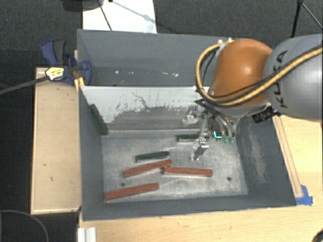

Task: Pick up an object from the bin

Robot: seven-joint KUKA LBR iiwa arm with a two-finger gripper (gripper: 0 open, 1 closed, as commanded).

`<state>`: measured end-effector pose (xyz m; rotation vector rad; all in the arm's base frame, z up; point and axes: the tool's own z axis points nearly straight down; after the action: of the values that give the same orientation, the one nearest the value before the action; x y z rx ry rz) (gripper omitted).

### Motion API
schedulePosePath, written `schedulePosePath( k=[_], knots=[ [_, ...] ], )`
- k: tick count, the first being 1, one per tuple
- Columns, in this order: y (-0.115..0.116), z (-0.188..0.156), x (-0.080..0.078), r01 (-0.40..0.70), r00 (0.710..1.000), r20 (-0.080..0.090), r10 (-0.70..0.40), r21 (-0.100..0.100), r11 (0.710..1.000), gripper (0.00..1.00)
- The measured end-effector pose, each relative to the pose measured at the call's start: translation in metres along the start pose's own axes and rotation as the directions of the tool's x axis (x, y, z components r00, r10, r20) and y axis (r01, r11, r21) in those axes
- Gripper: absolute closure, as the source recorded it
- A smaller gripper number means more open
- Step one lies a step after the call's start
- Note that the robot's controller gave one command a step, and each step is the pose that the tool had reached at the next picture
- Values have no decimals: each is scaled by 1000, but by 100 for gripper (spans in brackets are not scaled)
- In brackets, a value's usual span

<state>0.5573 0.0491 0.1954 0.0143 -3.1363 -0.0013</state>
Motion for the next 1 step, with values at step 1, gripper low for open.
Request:
schedulePosePath(
  k=[1],
  knots=[
    [0,-4,-2,-1,1000,8,1,0,1000,0]
  ],
)
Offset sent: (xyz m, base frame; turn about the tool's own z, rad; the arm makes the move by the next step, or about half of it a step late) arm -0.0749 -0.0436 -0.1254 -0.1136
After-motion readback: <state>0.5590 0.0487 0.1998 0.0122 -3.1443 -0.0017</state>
